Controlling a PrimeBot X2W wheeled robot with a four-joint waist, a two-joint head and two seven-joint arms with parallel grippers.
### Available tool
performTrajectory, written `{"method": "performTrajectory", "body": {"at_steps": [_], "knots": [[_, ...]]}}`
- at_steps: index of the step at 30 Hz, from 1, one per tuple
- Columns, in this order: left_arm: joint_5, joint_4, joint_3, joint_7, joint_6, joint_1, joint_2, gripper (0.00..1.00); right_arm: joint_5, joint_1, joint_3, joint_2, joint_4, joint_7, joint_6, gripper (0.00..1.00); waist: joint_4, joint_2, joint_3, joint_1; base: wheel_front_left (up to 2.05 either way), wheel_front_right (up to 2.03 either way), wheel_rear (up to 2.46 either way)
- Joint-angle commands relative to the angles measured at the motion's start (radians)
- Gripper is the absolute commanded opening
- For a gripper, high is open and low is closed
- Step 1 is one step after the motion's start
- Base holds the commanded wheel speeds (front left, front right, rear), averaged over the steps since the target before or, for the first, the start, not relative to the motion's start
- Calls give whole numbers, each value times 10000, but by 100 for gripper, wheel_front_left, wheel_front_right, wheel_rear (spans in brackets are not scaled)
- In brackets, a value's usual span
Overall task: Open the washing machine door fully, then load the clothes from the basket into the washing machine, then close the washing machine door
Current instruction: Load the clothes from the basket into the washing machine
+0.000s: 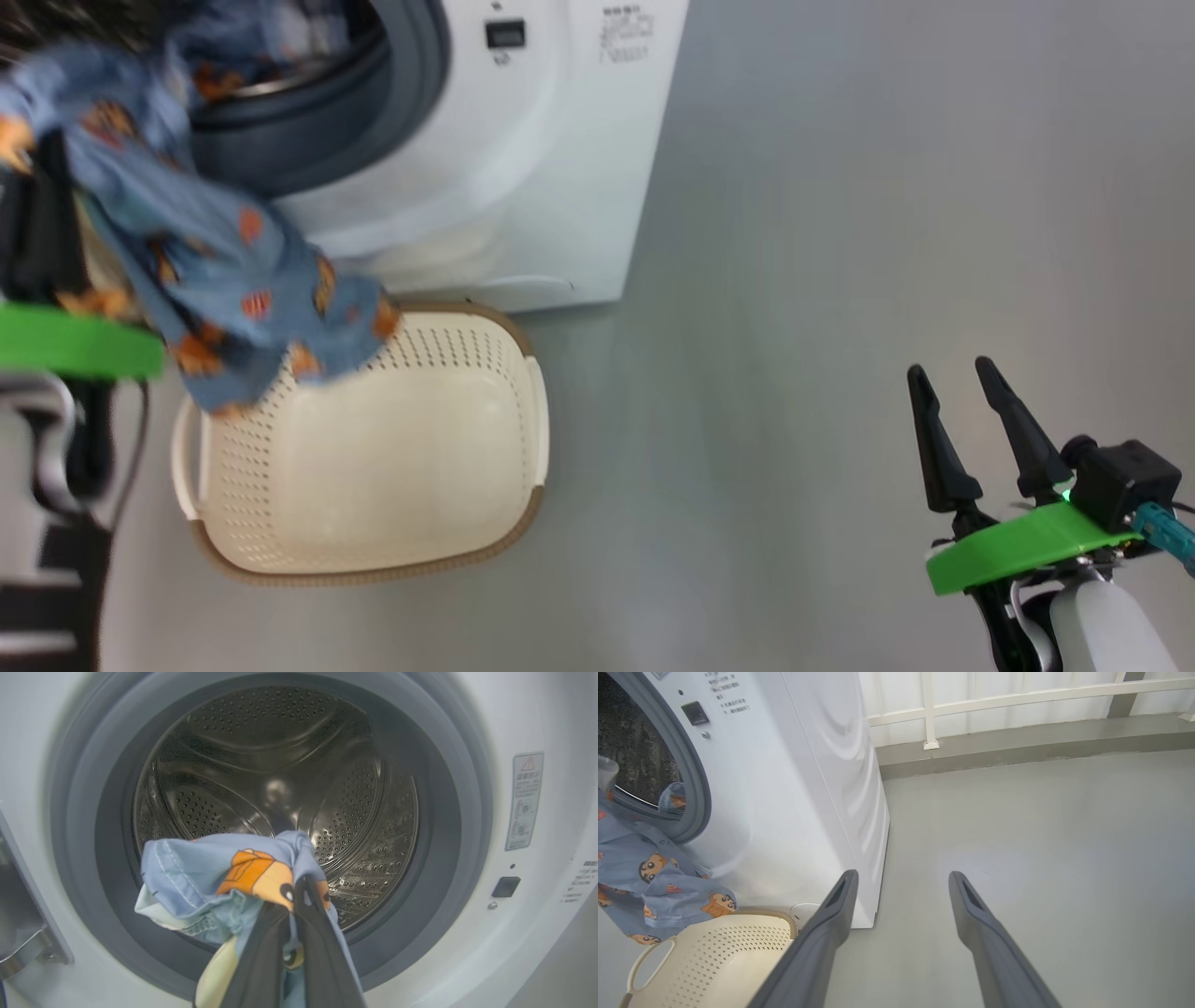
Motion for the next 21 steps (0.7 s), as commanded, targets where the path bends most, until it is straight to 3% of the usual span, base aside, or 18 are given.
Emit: {"method": "performTrajectory", "body": {"at_steps": [1, 21], "knots": [[-100, 340, 127, -63, -14, -990, 655, 0, -98, -243, 303, 2, -243, -74, 16, 100, -497, 0, 912, 0, 0, 0, 0], [-1122, 6199, -2563, 8, -14, -5951, 1629, 0, -146, -1228, 889, 489, -326, -74, 16, 100, -1365, 0, 2364, 0, 0, 0, 0]]}}
